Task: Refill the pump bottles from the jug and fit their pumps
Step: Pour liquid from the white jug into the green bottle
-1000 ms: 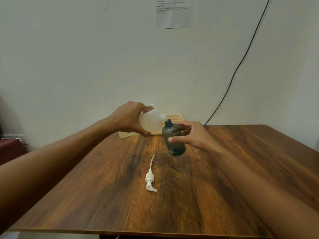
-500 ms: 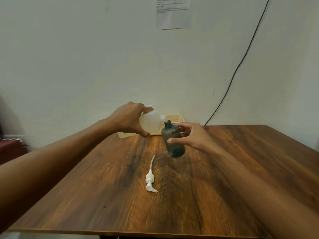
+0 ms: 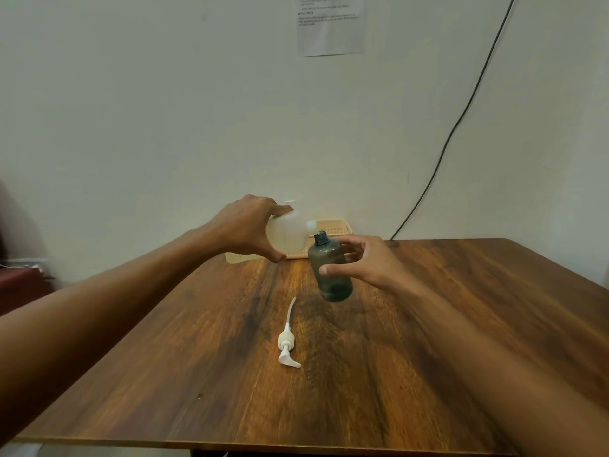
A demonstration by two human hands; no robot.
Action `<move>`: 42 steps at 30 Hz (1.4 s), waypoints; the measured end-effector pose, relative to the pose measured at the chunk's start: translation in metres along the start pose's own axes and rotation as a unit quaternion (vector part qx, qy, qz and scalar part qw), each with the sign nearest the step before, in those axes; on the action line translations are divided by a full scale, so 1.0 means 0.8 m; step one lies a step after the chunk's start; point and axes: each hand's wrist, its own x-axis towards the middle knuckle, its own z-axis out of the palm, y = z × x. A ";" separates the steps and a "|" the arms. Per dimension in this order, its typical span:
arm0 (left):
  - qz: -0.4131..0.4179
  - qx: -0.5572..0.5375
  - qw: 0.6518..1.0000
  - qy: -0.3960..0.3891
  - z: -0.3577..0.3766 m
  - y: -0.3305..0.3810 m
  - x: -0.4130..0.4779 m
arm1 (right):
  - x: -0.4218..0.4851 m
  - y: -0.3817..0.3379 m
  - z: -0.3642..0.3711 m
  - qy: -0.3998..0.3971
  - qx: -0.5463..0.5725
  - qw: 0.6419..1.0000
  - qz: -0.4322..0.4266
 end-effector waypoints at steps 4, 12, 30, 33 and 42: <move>0.000 0.000 1.000 -0.003 0.002 -0.001 -0.001 | 0.000 0.000 0.000 0.001 -0.003 1.000 0.002; 0.002 0.002 1.000 -0.008 0.004 -0.003 -0.002 | -0.001 0.001 0.000 -0.001 -0.006 1.000 0.005; 0.018 0.008 1.000 0.011 0.002 -0.002 0.000 | -0.002 0.002 -0.001 0.004 -0.013 1.000 0.004; 0.021 0.009 1.000 0.010 0.000 -0.001 0.002 | -0.002 0.001 -0.002 0.005 -0.013 1.000 0.006; 0.024 0.011 1.000 0.009 0.004 -0.002 0.002 | -0.002 0.005 -0.004 0.001 -0.015 1.000 0.012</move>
